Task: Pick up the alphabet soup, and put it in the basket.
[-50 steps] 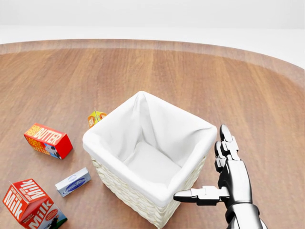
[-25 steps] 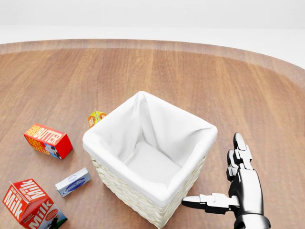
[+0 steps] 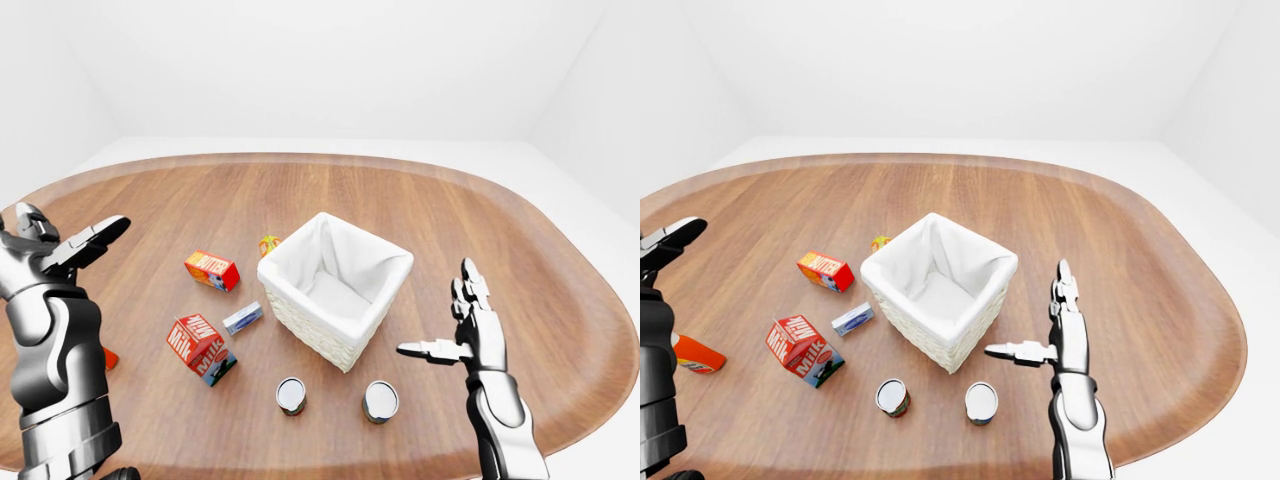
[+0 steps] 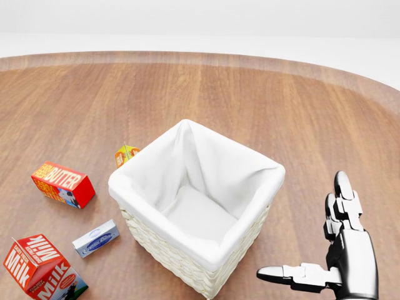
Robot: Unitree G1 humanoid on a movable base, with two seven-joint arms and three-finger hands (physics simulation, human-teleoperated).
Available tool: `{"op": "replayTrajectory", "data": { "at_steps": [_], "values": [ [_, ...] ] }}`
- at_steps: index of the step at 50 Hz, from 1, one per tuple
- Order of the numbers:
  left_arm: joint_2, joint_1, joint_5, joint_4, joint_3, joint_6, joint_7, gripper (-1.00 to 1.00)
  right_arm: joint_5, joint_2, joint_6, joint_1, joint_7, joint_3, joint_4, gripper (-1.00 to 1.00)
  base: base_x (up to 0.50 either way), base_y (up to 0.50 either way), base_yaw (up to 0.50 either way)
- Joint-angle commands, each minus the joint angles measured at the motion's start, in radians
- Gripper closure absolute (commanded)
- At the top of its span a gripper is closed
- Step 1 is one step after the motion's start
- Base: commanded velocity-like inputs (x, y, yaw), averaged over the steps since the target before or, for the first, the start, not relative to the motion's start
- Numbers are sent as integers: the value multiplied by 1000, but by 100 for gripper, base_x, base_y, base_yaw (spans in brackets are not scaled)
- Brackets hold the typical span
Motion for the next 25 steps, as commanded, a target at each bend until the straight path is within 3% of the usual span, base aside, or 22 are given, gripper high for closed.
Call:
{"op": "replayTrajectory", "data": {
  "at_steps": [1,25],
  "values": [
    [-2,3,5,2,-2,0,0,-100,-80,8,0,40,30,-4,-152,-100,0,0,0],
    [-5,6,9,-6,0,0,2,-100,-54,18,0,29,48,29,-91,-100,0,0,0]
  ]
}}
